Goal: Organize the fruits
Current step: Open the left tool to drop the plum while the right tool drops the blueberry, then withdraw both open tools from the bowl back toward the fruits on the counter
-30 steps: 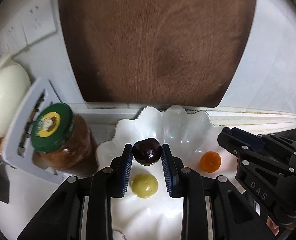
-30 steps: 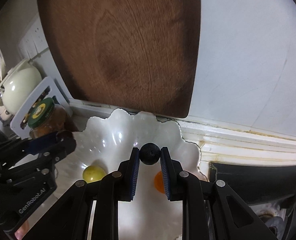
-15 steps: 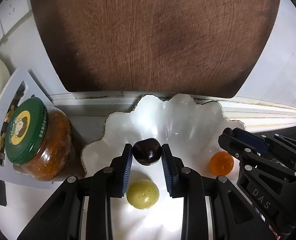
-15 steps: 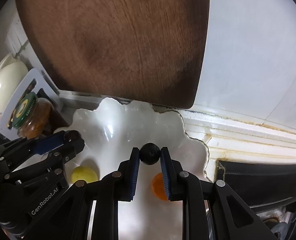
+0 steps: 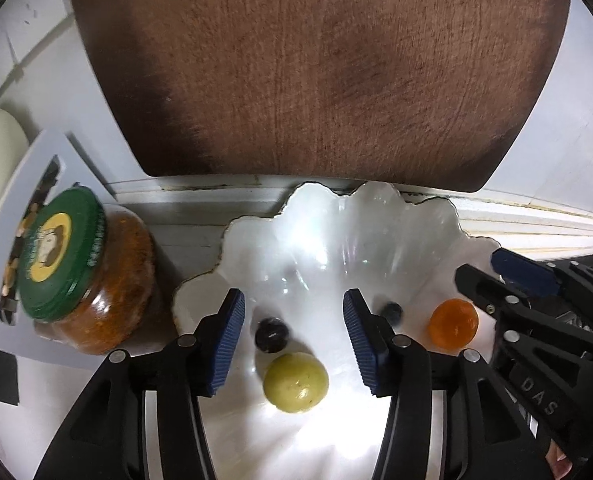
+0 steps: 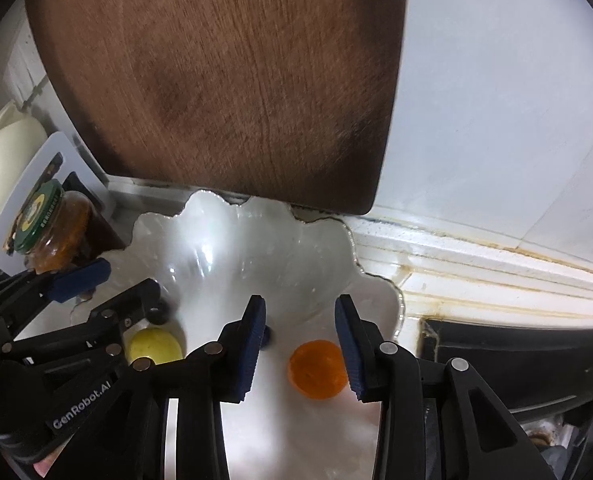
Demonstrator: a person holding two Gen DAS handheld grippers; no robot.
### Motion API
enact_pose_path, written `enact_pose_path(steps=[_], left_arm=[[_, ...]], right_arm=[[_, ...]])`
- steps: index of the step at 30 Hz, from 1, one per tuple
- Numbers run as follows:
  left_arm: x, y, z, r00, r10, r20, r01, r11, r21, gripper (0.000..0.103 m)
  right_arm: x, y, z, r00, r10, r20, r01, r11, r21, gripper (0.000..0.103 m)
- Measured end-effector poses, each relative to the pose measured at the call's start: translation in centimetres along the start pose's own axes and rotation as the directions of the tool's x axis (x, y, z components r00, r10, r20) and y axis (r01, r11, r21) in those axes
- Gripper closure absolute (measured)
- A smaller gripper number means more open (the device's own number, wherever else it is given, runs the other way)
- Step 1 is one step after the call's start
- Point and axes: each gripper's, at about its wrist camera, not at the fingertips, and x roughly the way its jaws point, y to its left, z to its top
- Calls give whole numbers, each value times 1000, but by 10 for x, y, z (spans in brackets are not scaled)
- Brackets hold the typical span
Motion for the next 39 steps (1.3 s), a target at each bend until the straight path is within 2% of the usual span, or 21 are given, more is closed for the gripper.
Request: enact_pose_path(steps=[9,17,26,31,39], left_arm=[[-38,0,-12,998,22,67,-24,1000,18,46],[-73,7,-29,994,9,106,-8,1000,-4,46],[-113,3,-58,987,-10,161,6,1000,24,45],[-132,0,-75,980,3,201,-11,999,37,42],[-164,-2,-103,964,31,264,-43,998,43,35]], right_arm=[[-31,-2,-14,999,9,33,-9,1000,3,65],[-72,0,-32,994,0,106,1,1000,-3,65],[-113,5,-58,988,11,156,-8,1000,-21,65],[-132,8,-76,984,23,176,-19,1000,-20,65],[-164,17,-104,972,-27,233,38,998,-43,65]])
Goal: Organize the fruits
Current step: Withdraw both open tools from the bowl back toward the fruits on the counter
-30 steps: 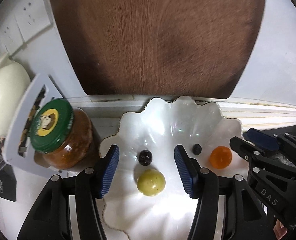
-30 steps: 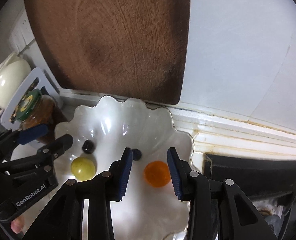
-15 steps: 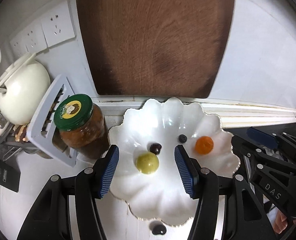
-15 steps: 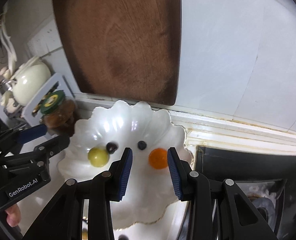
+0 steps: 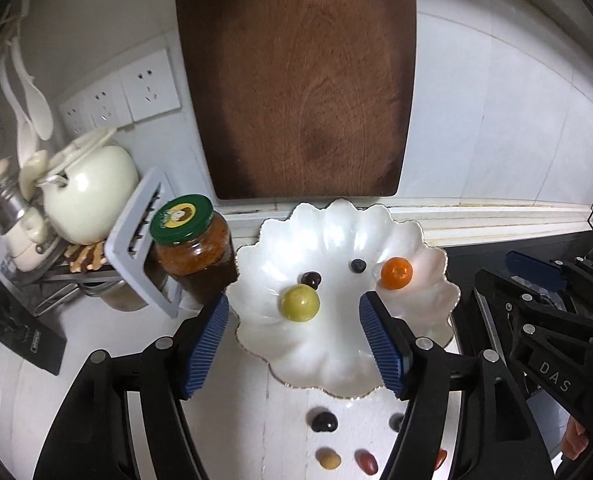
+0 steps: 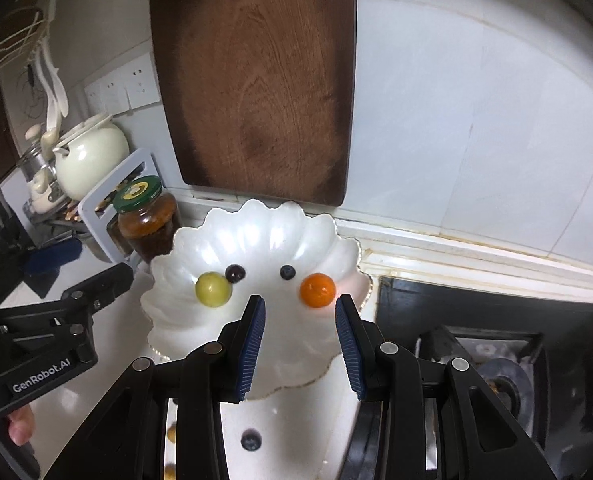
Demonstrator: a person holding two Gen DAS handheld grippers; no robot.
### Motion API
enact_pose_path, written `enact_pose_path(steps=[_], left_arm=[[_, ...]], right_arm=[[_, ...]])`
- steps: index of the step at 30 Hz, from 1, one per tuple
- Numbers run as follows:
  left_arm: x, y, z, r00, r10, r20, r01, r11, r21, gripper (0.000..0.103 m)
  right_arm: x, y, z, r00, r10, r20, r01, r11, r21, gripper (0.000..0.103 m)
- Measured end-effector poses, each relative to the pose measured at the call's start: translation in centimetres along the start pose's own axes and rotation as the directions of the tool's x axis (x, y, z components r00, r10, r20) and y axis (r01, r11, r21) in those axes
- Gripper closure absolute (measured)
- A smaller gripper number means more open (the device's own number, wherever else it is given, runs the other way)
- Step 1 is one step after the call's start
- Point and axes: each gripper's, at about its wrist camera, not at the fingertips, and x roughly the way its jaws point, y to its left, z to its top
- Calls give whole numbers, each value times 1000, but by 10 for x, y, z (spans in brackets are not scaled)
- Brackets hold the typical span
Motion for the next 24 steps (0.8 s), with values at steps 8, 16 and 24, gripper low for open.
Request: enact_pose_path(steps=[8,16,24], left_arm=[[-35,2,-20,999,3,42,-4,1000,8,32],[-62,0,-39,997,-7,74,6,1000,15,29],[-82,1,-51,996,-61,60,61,998,3,29]], right_arm=[[-32,7,-20,999,15,33,-15,1000,-10,65],[-59,13,-37,995,-1,101,2,1000,-14,65],[-78,17,-54,990,31,138,-29,1000,-10,65]])
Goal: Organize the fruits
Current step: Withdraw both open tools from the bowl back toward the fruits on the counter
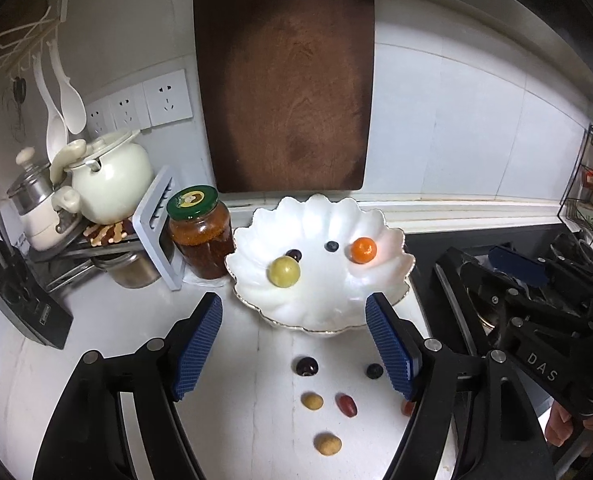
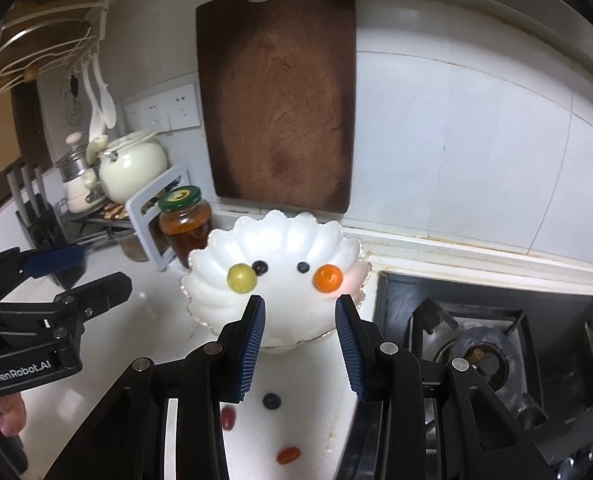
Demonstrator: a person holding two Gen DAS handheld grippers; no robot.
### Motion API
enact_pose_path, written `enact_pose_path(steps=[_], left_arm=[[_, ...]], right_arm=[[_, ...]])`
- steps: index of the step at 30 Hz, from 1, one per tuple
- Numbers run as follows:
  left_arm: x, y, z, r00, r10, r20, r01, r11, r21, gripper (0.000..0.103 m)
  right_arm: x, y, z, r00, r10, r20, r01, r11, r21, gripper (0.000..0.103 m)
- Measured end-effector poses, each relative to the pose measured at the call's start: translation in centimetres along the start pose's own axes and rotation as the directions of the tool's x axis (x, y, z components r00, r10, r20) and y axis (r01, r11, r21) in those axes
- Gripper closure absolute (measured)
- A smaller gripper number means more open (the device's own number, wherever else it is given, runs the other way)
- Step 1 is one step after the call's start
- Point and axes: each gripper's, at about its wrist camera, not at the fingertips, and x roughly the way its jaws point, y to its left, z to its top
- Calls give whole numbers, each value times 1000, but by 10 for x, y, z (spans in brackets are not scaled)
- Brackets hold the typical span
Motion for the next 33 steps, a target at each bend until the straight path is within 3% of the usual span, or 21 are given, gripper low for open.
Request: enact_pose_path(steps=[23,33], left_arm=[[-30,-12,-60,998,55,28,-57,997,47,29],[-20,-12,-96,1000,6,-25,-5,1000,12,29]], right_arm=[[-18,7,-58,998,38,-46,-40,998,-52,65],[-18,10,-85,997,44,-57,-48,996,-78,65]])
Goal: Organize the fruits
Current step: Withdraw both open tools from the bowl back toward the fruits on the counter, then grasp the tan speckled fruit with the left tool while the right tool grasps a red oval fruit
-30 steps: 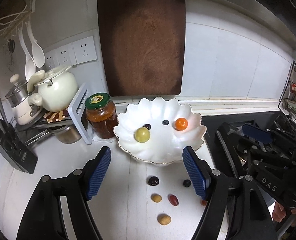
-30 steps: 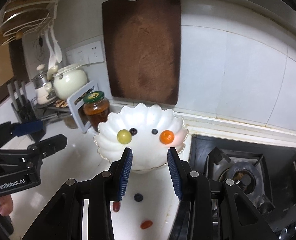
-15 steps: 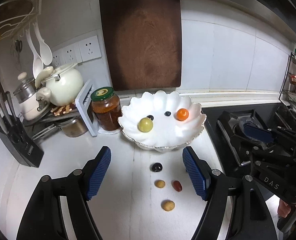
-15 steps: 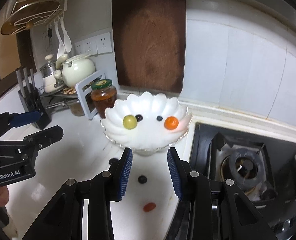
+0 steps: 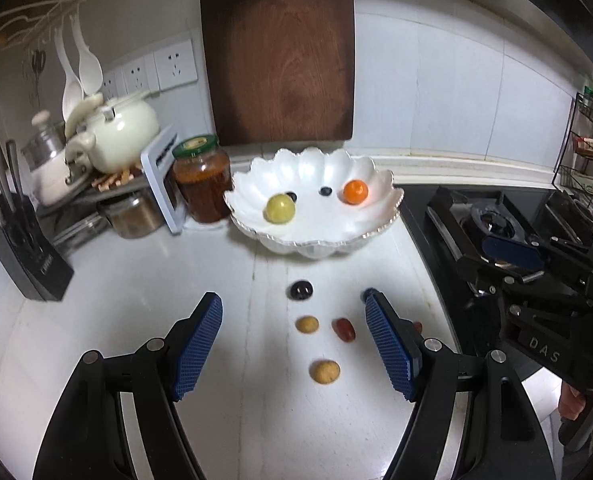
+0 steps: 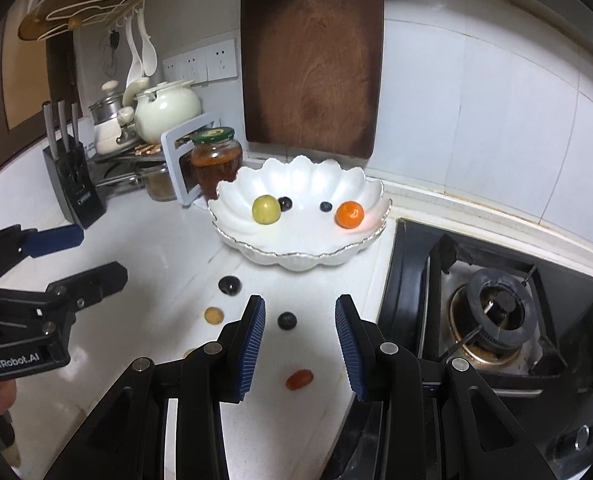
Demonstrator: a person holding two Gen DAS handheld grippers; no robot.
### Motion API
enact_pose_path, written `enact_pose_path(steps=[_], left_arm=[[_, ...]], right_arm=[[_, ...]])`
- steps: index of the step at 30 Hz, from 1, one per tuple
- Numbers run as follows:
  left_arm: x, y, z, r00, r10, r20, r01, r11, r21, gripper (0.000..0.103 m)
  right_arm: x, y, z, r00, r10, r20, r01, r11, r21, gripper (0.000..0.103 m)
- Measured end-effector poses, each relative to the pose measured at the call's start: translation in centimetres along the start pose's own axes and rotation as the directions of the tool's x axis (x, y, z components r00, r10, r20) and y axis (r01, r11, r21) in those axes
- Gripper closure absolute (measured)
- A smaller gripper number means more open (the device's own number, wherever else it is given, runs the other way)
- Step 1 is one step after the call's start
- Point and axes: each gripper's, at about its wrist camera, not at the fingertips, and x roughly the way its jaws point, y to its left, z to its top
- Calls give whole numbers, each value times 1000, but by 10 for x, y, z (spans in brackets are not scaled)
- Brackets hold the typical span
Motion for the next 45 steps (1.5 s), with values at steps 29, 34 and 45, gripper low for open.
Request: enact_pose_path(steps=[29,34,45], left_arm=[[61,-14,-76,996,-15,-93,13,1000,-25,29],[72,-16,-81,992,-29,-119,25,999,-40,30],[88,-21,-84,989,-40,-139,37,999,-23,36]], right_arm=[[49,-1,-69,993,2,-119,-6,1000,-27,65],[59,-3,-74,989,25,-147,-27,1000,-13,65],[76,-5,-78,982,40,-182,-38,999,16,65]])
